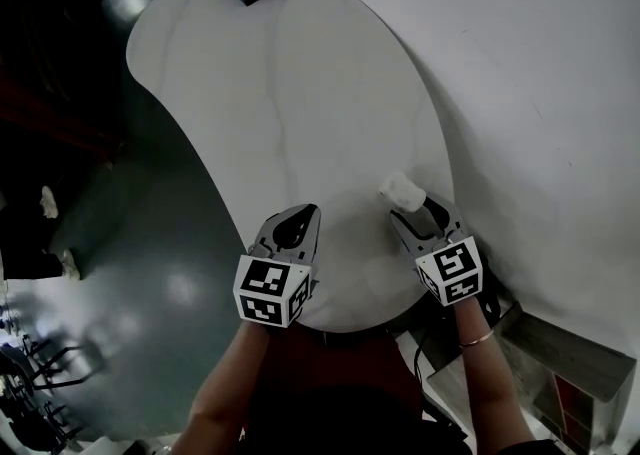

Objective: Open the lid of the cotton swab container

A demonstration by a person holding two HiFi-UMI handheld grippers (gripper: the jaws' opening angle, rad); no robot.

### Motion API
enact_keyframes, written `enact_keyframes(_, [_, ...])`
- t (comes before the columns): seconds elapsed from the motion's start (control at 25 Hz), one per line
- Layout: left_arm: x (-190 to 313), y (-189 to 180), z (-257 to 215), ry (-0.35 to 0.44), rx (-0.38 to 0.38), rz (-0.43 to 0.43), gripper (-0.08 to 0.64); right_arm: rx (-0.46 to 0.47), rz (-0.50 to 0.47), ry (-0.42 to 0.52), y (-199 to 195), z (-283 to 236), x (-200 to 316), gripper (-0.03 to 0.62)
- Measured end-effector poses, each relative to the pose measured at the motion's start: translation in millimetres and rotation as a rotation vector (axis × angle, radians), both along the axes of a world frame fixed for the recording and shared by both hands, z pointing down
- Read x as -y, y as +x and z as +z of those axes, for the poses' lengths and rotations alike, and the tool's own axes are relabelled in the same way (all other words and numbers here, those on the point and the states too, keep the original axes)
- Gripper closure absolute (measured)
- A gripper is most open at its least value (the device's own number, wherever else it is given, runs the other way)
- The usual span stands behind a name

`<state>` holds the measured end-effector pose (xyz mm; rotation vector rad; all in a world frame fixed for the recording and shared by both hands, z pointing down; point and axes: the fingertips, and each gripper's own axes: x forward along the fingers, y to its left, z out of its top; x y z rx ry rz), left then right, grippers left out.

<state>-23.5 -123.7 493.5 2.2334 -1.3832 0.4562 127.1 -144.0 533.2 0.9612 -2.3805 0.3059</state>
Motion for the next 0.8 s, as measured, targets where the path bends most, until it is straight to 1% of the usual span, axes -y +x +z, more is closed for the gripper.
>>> enact_keyframes(0.16, [3.7,-1.2,0.1,0.000,-0.002,-0.008,0.534,-0.009,-0.001,-0.005,-2.3,0.5,7.1,0.361])
enact_keyframes(0.44, [9.2,-9.1,1.6,-0.001,-0.003,-0.030,0.534,-0.025,-0.041,-0.001,-12.7,1.7,15.9,0.362])
enact_keyframes(0.6, [10.3,-15.1,3.0,-0.003,-0.003,-0.042,0.534,-0.049,-0.049,0.009,-14.4,4.5,17.7,0.362])
enact_keyframes(0.8, [9.2,-23.5,1.0,0.001,-0.003,-0.055,0.534,-0.044,-0.048,0.027,-18.8,3.8,19.3,0.362])
